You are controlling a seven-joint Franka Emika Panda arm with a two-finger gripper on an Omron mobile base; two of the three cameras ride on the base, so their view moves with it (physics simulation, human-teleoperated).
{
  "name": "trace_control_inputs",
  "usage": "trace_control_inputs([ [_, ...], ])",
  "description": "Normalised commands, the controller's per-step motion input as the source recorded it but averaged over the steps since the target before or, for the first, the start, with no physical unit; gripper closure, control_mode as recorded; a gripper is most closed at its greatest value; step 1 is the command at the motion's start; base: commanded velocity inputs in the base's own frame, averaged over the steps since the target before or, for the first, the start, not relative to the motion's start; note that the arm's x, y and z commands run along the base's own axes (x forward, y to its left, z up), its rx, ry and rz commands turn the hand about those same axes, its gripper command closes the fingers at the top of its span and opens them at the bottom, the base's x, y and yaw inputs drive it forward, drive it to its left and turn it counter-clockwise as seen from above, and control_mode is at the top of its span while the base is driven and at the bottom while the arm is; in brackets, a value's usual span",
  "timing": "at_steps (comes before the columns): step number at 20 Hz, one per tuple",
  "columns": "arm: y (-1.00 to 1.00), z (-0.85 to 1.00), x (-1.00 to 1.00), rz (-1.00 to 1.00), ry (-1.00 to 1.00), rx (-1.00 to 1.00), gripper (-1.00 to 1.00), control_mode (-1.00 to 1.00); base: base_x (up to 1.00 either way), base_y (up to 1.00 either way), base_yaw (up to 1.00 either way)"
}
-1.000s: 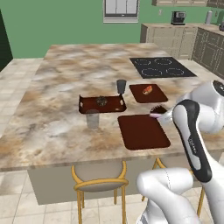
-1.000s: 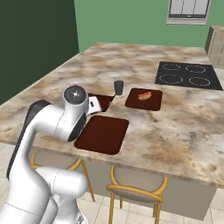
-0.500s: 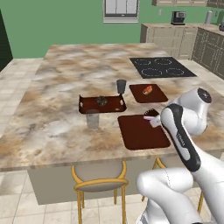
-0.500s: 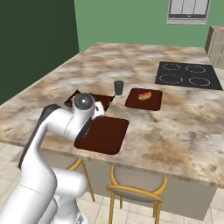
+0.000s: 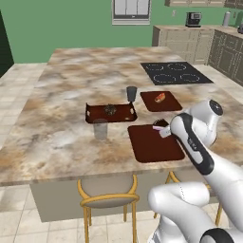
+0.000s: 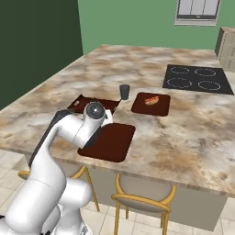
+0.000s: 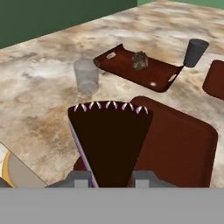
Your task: Take the cakes from the fridge and place them on the empty tray on the dining counter.
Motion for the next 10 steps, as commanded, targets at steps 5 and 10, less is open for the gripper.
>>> trace_control_inputs([
  [5, -0.03, -0.15, 0.09, 0.03, 0.06, 0.0, 1.0, -1.0, 0.0, 0.0, 0.0],
  [10, 0.0, -0.23, 0.28, 0.01, 0.05, 0.0, 1.0, -1.0, 0.0, 0.0, 0.0],
])
